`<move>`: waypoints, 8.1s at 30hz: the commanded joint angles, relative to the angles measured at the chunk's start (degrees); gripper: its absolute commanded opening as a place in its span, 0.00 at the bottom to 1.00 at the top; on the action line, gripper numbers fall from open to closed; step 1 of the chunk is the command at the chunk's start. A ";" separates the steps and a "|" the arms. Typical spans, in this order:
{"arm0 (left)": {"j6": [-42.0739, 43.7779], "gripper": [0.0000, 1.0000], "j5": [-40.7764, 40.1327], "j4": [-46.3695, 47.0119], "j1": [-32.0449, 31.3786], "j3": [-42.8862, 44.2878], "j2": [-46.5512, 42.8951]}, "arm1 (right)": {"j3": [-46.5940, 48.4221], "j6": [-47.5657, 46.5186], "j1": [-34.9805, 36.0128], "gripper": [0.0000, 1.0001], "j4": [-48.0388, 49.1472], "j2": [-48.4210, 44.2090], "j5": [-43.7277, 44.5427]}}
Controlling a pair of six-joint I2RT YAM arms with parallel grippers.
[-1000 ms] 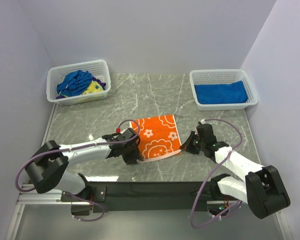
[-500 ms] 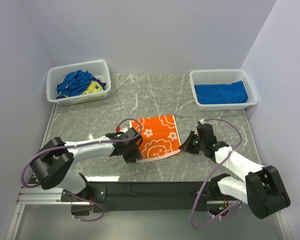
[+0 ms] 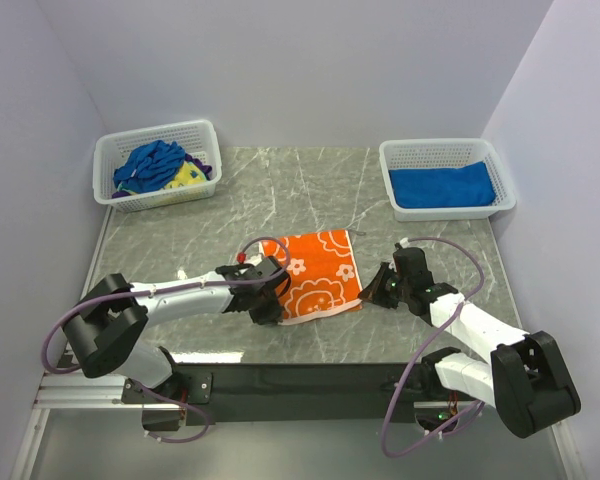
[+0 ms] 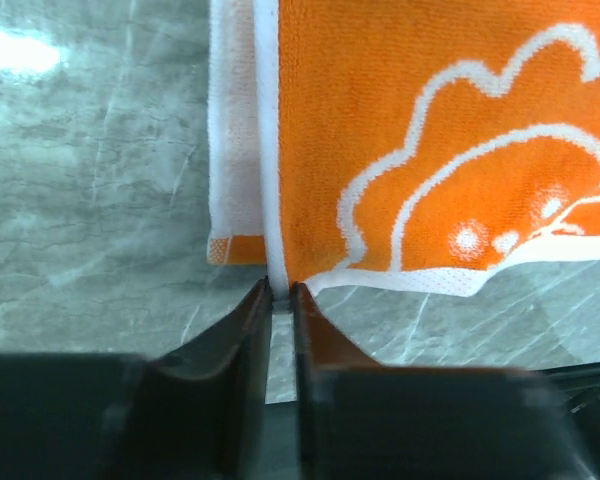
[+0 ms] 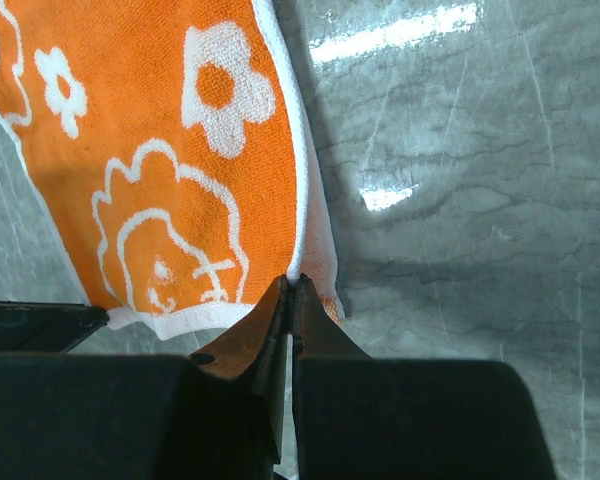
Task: Fold and stack the towels
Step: Fold the towel
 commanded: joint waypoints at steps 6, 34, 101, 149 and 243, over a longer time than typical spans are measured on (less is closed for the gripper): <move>1.05 0.01 -1.51 -1.38 -0.62 3.38 0.48 | 1.68 -0.91 -0.33 0.00 0.57 -1.81 0.81; 35.15 0.01 -0.64 -3.24 33.48 47.14 17.68 | 61.17 -10.75 -1.91 0.00 -4.71 34.65 3.71; 15.82 0.01 10.62 6.26 13.80 -3.29 -5.68 | 11.98 -10.93 -3.31 0.00 -3.75 6.71 -5.96; 14.50 0.01 5.61 -0.34 6.59 -2.24 -0.32 | 4.41 -10.67 -3.31 0.00 -4.62 5.57 -4.46; 19.86 0.28 6.31 52.22 27.16 -3.29 19.81 | 13.73 13.24 -3.66 0.36 64.82 49.43 -3.24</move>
